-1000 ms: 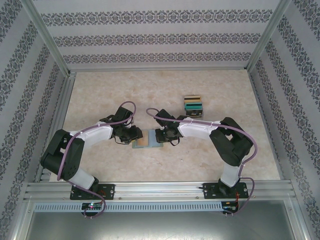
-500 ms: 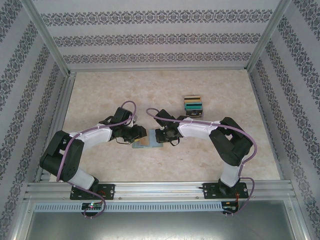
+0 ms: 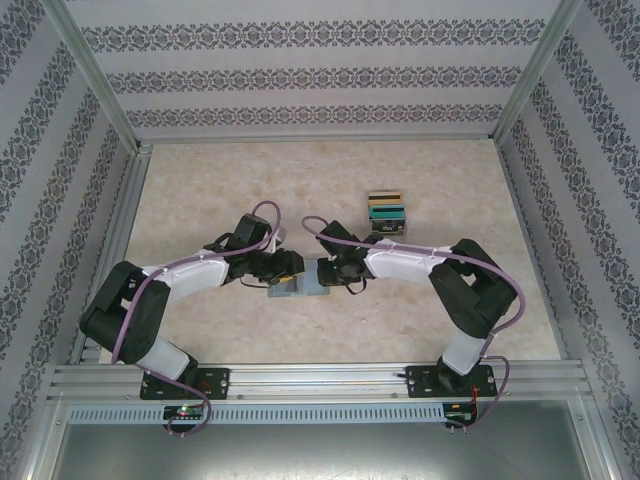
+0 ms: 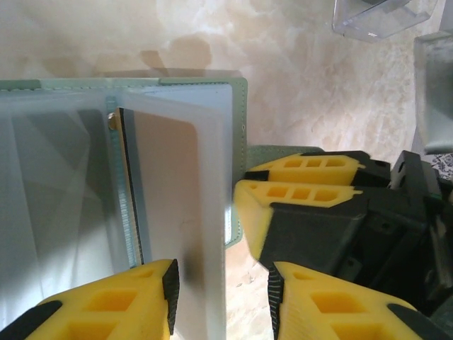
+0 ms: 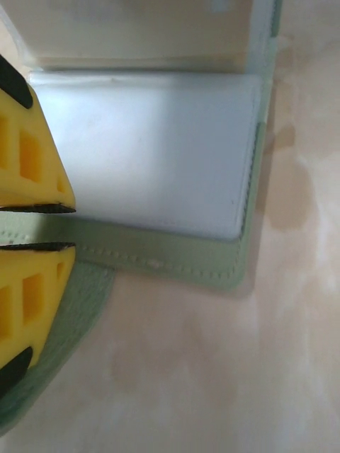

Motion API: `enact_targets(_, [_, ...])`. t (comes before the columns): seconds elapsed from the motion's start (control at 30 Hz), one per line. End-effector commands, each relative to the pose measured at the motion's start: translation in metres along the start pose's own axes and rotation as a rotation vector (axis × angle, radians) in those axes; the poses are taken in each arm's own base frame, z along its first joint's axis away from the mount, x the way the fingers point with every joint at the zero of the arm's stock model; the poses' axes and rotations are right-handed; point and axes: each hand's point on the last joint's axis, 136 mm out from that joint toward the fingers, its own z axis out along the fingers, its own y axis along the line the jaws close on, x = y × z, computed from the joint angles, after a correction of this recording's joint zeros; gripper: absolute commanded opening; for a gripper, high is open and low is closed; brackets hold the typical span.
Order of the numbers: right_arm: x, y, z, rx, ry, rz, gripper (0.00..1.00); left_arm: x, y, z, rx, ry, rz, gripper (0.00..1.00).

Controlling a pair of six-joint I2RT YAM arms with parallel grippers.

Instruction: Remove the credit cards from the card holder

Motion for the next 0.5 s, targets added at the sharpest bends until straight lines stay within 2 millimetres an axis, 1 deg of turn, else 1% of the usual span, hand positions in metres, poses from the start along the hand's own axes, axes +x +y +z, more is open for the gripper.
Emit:
enact_targets(0.0, [-0.014,-0.005,-0.017,0.0,-0.074,0.038,0.23,-0.008,-0.017,0.0,0.044,-0.021,0.028,0.4])
enact_targets(0.07, [-0.017,-0.006,-0.023,-0.008,-0.09,0.049,0.23,-0.01,-0.019,0.0,0.049,-0.026,0.033,0.42])
enact_targets(0.2, [-0.021,-0.007,-0.029,-0.017,-0.108,0.062,0.23,-0.012,-0.026,0.006,0.069,-0.014,0.031,0.42])
enact_targets(0.27, [-0.022,-0.009,-0.031,-0.015,-0.111,0.067,0.23,-0.013,-0.031,0.01,0.087,-0.011,0.035,0.47])
enact_targets(0.33, [-0.023,-0.009,-0.031,-0.019,-0.112,0.072,0.23,-0.013,-0.037,0.012,0.105,-0.005,0.035,0.48])
enact_targets(0.4, [-0.023,-0.008,-0.032,-0.028,-0.111,0.071,0.23,-0.015,-0.037,0.012,0.092,-0.011,0.035,0.48])
enact_targets(0.47, [-0.023,-0.006,-0.032,-0.035,-0.109,0.073,0.23,-0.016,-0.034,0.008,0.064,-0.024,0.038,0.48])
